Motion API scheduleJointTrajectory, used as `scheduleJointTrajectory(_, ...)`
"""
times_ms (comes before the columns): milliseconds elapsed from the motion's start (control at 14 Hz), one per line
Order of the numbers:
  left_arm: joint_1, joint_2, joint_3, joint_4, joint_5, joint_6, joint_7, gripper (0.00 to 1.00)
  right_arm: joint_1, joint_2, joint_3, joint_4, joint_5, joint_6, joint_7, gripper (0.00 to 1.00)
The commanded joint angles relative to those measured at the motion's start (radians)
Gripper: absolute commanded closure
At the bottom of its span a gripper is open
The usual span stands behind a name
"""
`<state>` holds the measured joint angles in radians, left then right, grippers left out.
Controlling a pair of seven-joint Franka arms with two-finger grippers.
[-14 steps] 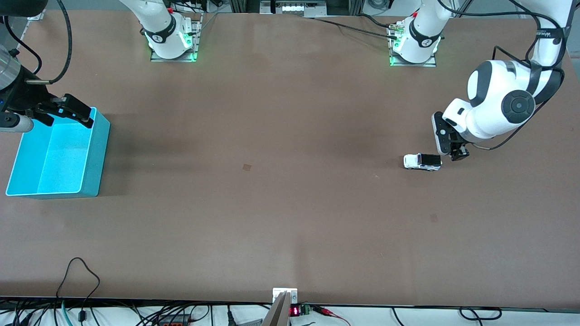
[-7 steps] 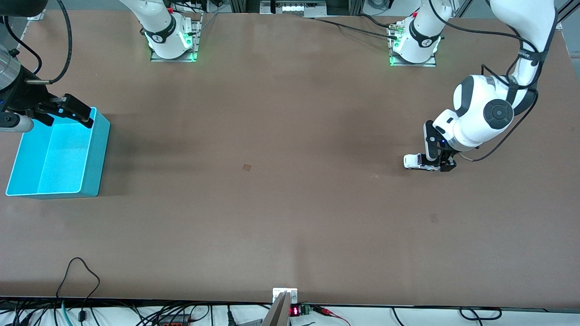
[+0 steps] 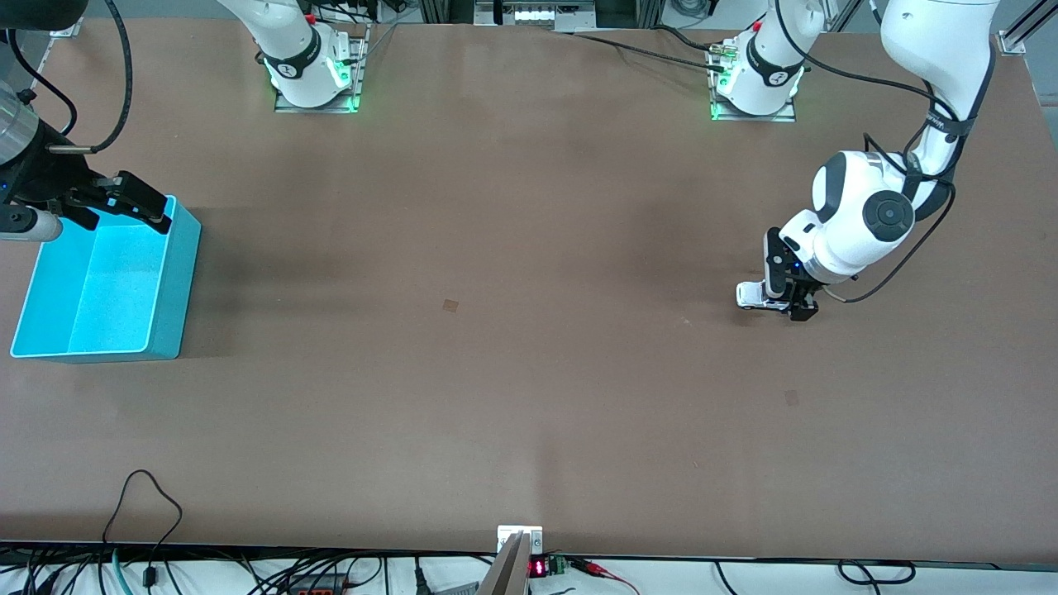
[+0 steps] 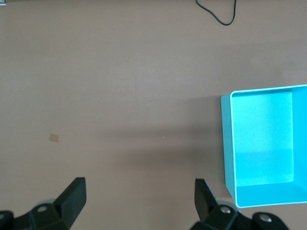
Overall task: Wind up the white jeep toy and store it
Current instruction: 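Drag the jeep backward along the table with the left gripper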
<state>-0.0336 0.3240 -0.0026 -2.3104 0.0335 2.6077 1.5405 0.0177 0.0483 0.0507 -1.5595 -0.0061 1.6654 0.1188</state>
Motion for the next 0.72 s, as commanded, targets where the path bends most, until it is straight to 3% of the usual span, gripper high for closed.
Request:
scheduleJointTrajectory(0, -0.002, 0.024, -0.004, -0.006, 0.005, 0.047, 0.024, 0.22, -0.007, 0.005, 0.005, 0.018, 0.012, -0.015, -0.004, 0.00)
scheduleJointTrajectory(143, 0.000, 0.030, -0.022, -0.012, 0.005, 0.060, 0.021, 0.41, -0.007, 0.005, 0.005, 0.018, 0.012, -0.015, -0.002, 0.00)
scheduleJointTrajectory(287, 0.003, 0.035, -0.022, -0.012, 0.005, 0.060, 0.021, 0.72, -0.009, 0.005, 0.005, 0.018, 0.012, -0.015, -0.002, 0.00)
scheduleJointTrajectory(358, 0.003, 0.036, -0.023, -0.012, 0.005, 0.060, 0.020, 0.83, -0.009, 0.005, 0.005, 0.018, 0.012, -0.015, -0.001, 0.00)
scheduleJointTrajectory(501, 0.009, 0.033, -0.023, -0.012, 0.005, 0.054, 0.010, 0.92, -0.009, 0.005, 0.005, 0.018, 0.012, -0.016, -0.001, 0.00)
scheduleJointTrajectory(645, 0.009, 0.030, -0.025, -0.012, 0.003, 0.049, 0.009, 0.92, -0.009, 0.005, 0.005, 0.016, 0.012, -0.016, -0.001, 0.00)
